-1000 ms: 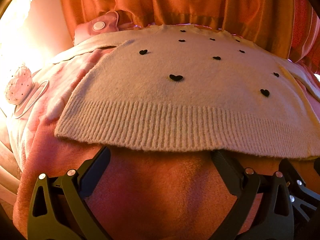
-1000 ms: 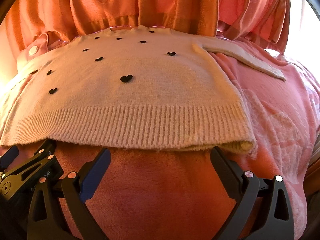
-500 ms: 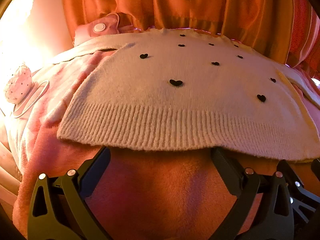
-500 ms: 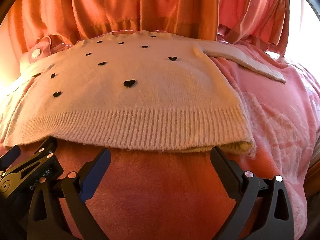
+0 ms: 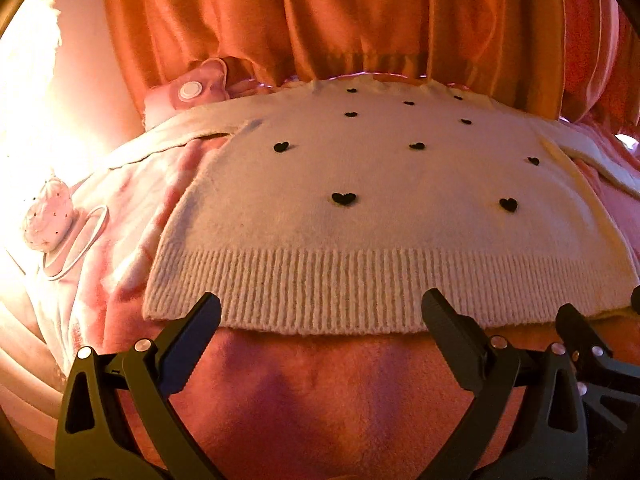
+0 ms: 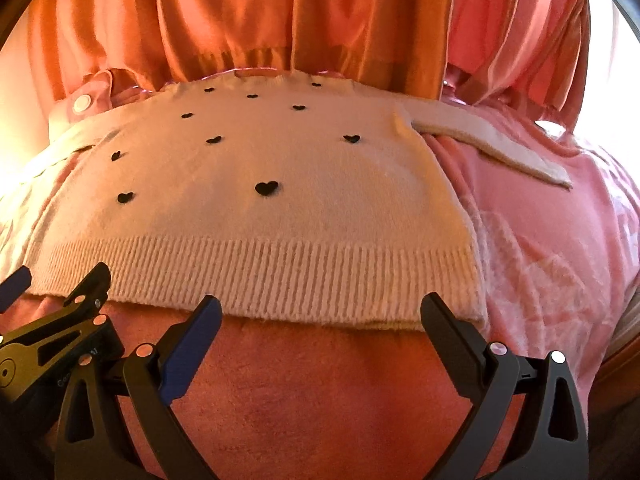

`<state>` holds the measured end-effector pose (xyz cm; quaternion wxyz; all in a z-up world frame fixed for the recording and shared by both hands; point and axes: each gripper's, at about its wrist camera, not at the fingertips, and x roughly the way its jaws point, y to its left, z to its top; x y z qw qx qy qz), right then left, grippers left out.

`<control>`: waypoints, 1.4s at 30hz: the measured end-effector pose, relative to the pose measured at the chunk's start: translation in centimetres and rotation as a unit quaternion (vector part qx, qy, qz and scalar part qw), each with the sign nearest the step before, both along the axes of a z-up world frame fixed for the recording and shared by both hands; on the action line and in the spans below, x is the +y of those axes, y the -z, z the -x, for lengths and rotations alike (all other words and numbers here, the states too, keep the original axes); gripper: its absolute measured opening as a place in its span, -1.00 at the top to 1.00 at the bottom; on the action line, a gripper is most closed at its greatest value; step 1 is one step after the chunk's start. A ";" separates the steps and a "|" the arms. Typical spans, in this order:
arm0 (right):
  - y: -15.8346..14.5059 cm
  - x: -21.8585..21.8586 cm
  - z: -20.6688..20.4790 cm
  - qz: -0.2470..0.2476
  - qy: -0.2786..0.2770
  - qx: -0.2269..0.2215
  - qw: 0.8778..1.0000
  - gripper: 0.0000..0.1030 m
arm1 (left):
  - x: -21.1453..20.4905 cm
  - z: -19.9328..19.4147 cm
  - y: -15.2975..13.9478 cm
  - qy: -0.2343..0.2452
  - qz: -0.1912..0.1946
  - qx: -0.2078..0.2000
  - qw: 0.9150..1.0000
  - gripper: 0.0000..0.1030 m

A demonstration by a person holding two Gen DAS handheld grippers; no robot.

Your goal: Fold small clothes

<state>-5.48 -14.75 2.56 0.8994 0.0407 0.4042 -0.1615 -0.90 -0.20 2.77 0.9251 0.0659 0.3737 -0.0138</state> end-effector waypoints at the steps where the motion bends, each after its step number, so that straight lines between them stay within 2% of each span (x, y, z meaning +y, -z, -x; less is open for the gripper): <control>1: 0.1 0.0 0.0 -0.001 0.000 0.001 1.000 -0.90 | 0.0 0.0 0.1 0.001 0.001 0.002 1.000 -0.91; 37: 0.5 0.5 0.3 0.002 -0.008 -0.002 1.000 -0.90 | 0.2 0.3 0.9 -0.004 0.004 0.008 1.000 -0.91; 40: 0.2 0.1 0.3 -0.014 -0.017 0.003 1.000 -0.90 | 0.3 0.4 0.4 -0.001 0.006 0.006 1.000 -0.91; 42: -1.3 -1.2 0.2 -0.042 -0.021 -0.007 0.999 -0.90 | 0.6 0.4 -0.8 0.015 0.015 0.007 1.000 -0.91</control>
